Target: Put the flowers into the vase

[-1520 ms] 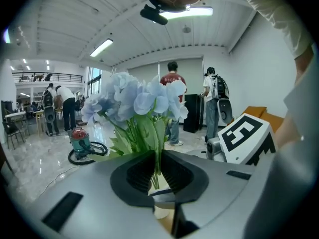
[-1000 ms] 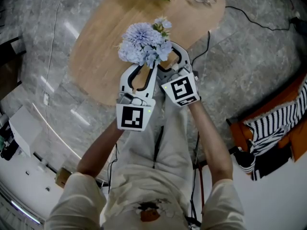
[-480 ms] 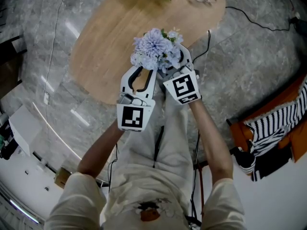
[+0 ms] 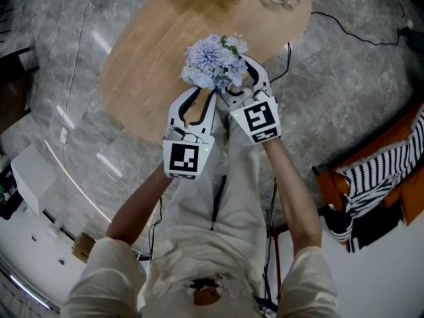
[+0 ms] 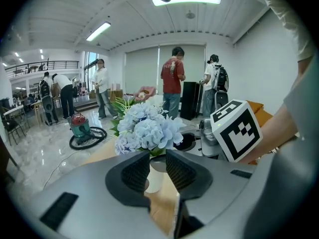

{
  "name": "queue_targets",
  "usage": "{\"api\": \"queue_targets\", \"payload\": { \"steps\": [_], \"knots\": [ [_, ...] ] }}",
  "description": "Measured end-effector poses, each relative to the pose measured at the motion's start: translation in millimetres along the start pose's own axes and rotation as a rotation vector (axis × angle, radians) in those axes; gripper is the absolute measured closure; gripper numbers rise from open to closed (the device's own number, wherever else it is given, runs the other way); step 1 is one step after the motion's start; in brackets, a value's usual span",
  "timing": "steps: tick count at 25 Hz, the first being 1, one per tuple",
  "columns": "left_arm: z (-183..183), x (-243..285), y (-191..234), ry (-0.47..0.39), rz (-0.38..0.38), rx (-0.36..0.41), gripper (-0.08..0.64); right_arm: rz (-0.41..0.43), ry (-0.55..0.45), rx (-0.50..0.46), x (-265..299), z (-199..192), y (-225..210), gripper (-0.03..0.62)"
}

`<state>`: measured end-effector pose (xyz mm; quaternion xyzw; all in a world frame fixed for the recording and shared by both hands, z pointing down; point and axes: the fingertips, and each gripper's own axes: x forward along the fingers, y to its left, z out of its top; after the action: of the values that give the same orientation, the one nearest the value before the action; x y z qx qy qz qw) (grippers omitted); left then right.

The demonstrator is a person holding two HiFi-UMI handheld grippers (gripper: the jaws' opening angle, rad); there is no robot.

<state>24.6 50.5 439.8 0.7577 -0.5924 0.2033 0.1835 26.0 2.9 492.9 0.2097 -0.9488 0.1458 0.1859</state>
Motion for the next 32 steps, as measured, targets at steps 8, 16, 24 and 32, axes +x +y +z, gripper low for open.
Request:
{"api": "queue_targets", "payload": {
  "steps": [8, 16, 24, 32],
  "knots": [
    [-1, -20, -1, 0.032, 0.017, -0.031, 0.469, -0.061, 0.014, 0.012, -16, 0, 4, 0.261],
    [12, -45, -5, 0.030, 0.027, -0.079, 0.469, -0.149, 0.058, 0.022, -44, -1, 6, 0.261],
    [26, -75, -4, 0.062, 0.050, -0.134, 0.488, -0.183, 0.046, -0.009, -72, 27, 22, 0.262],
    [53, -109, 3, 0.054, 0.065, -0.166, 0.546, -0.178, 0.036, -0.004, -101, 67, 54, 0.337]
  ]
}}
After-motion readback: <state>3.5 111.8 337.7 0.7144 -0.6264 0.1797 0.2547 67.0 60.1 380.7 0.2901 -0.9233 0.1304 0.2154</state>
